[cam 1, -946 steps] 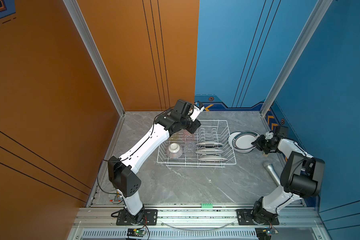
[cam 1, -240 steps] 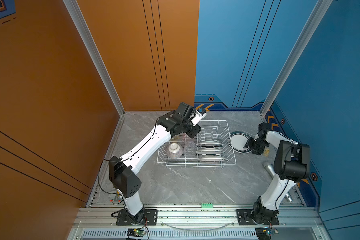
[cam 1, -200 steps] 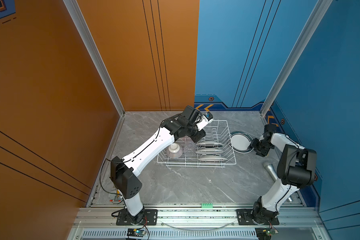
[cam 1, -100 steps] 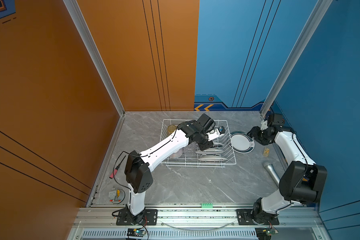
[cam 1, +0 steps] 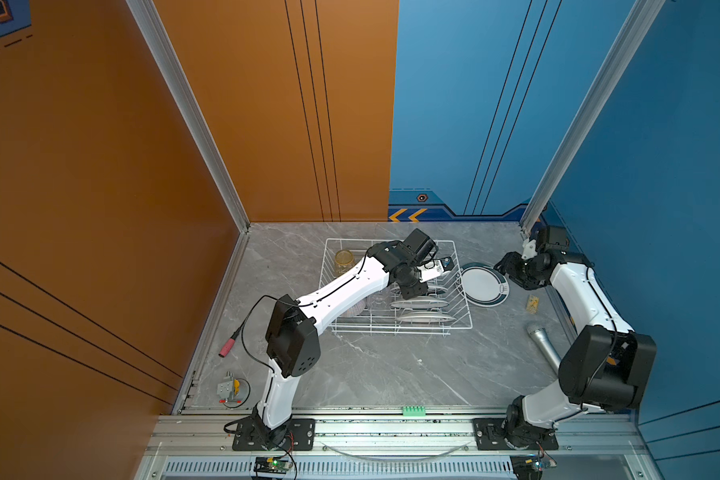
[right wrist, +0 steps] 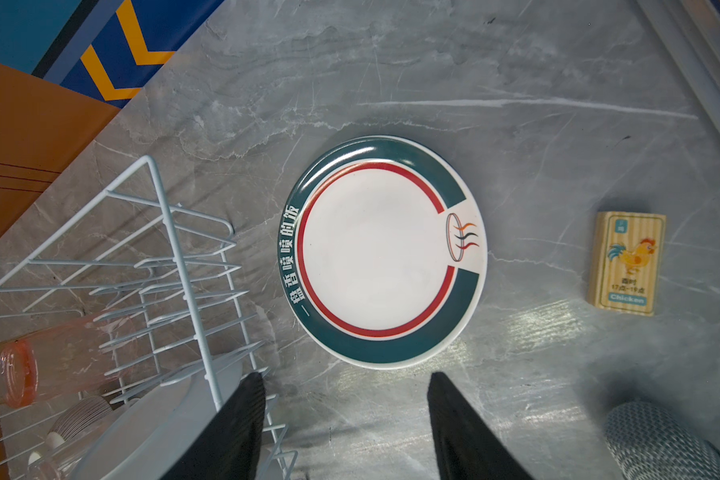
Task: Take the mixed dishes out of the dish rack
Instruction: 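Close the left gripper on the rim of the next plate in the rack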
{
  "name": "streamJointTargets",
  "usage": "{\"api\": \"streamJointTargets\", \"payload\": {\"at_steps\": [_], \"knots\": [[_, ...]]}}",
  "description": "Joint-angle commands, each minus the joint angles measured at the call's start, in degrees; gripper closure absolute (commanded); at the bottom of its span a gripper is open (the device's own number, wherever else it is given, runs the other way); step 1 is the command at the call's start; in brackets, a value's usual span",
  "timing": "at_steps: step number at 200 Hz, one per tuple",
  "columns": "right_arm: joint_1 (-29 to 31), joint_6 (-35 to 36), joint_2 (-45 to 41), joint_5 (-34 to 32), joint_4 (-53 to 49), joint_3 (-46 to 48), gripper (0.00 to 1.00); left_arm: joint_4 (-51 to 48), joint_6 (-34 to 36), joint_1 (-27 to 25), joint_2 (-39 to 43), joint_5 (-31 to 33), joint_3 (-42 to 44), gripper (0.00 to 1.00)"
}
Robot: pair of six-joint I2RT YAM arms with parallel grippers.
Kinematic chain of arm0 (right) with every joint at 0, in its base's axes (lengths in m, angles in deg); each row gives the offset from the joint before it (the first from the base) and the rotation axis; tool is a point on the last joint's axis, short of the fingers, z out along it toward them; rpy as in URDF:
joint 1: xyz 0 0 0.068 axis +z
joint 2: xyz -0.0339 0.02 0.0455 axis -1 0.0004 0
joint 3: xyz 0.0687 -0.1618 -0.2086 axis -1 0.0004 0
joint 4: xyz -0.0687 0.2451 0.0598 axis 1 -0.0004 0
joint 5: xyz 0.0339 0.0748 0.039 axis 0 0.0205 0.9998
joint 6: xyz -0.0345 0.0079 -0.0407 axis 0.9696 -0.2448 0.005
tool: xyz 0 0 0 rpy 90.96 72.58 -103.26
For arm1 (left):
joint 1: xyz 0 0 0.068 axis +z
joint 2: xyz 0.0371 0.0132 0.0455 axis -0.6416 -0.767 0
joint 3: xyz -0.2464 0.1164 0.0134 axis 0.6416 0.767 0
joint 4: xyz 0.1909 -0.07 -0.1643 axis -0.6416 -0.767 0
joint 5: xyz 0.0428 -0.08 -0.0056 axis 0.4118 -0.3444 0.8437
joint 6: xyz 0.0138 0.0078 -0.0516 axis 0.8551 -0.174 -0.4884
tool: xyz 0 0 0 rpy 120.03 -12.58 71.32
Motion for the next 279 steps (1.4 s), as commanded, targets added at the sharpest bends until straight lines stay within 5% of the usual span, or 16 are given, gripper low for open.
{"api": "streamJointTargets", "payload": {"at_steps": [1,118,201,279], "knots": [[-0.39,1.16,-0.91,1.02,-1.64,-0.56,0.39,-1.29,1.86,-0.48,-1.8,1.06,-2.18,0.64],[-1.79,1.41,-1.89,2.2,-1.25,0.66,0.39,-1.24,6.01,-0.49,-6.99,5.64,-7.14,0.68],[-2.85,1.34,-2.61,3.03,-0.44,1.97,0.39,-1.18,6.13,-0.47,-9.09,8.04,-9.53,0.8],[-3.37,1.41,-2.95,3.83,0.0,2.95,0.39,-0.54,6.73,-0.63,-9.65,11.3,-9.7,1.0]]}}
